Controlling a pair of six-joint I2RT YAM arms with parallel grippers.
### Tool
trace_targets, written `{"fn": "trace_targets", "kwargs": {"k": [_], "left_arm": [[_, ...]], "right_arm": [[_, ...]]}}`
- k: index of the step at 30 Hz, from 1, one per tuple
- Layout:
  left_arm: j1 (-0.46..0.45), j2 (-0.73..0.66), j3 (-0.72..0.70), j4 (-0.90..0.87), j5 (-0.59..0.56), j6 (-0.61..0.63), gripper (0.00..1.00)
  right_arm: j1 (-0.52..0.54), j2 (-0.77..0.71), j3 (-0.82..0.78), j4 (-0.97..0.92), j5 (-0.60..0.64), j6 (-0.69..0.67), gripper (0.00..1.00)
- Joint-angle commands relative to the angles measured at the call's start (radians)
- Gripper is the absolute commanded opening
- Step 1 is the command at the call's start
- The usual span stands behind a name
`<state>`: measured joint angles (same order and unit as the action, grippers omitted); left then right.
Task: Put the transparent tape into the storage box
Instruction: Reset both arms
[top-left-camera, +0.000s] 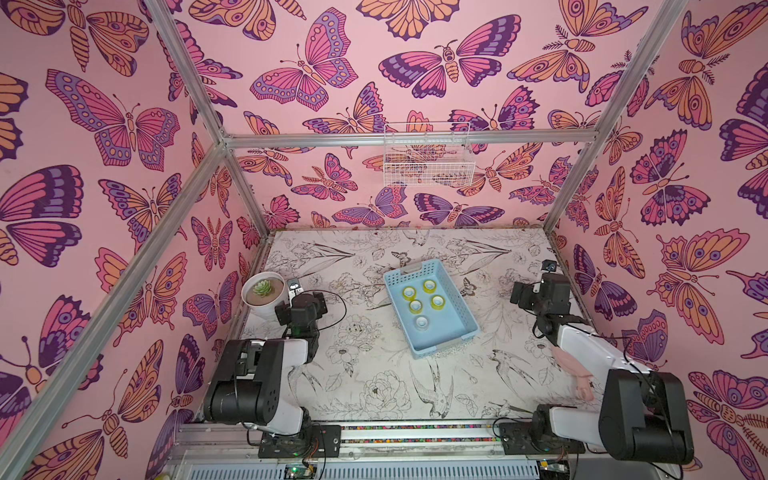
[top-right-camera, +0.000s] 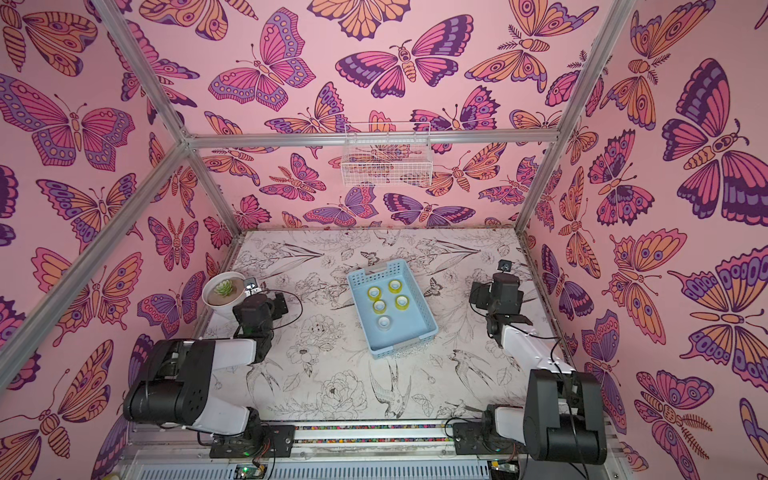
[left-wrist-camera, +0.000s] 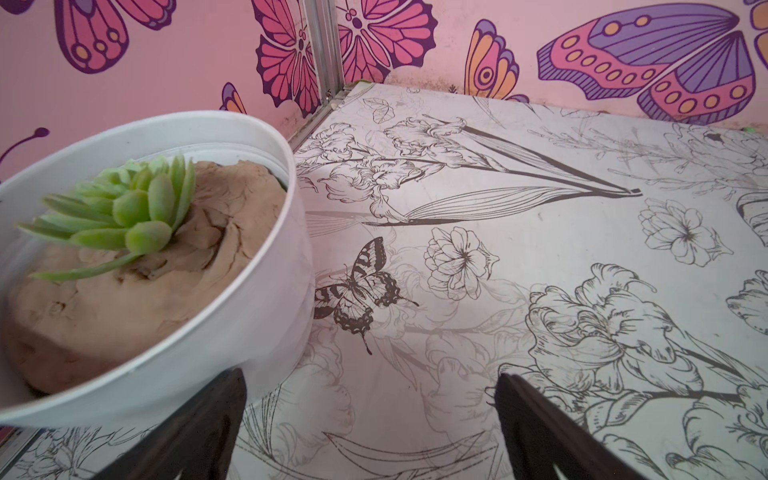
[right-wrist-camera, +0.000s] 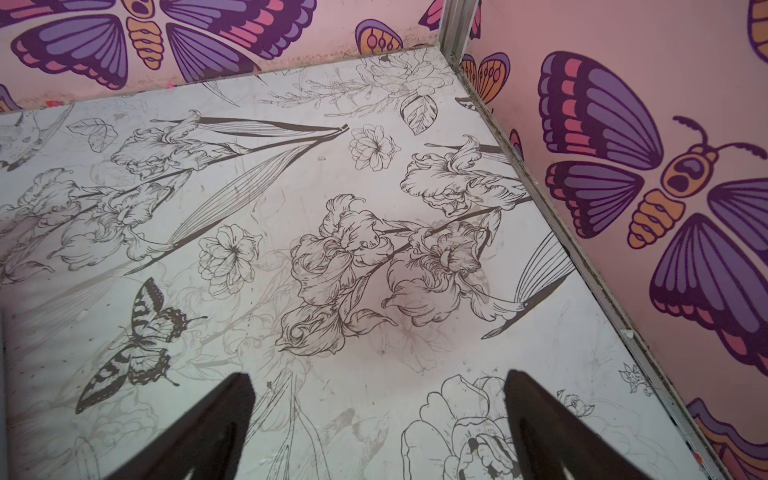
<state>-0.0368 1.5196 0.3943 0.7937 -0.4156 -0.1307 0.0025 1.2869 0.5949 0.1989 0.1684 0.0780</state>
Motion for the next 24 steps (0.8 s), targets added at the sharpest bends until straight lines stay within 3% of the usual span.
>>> {"fn": "trace_targets", "kwargs": {"k": [1, 8, 14, 17, 24], "left_arm": [[0.009, 0.041, -0.037, 0.168, 0.012, 0.021, 1.00], [0.009, 0.027, -0.028, 0.124, 0.015, 0.013, 1.00], [0.010, 0.027, -0.028, 0.122, 0.017, 0.012, 1.00], [0.011, 0.027, -0.026, 0.121, 0.018, 0.011, 1.00], [0.011, 0.027, -0.026, 0.119, 0.020, 0.012, 1.00]], "right_arm": [[-0.025, 0.035, -0.049, 0.180, -0.030, -0.034, 0.99], [-0.045, 0.147, -0.132, 0.443, -0.068, -0.039, 0.99], [-0.047, 0.237, -0.275, 0.795, -0.109, -0.055, 0.99], [-0.047, 0.202, -0.241, 0.667, -0.143, -0.074, 0.99], [-0.047, 0.217, -0.198, 0.610, -0.158, -0.079, 0.99]]}}
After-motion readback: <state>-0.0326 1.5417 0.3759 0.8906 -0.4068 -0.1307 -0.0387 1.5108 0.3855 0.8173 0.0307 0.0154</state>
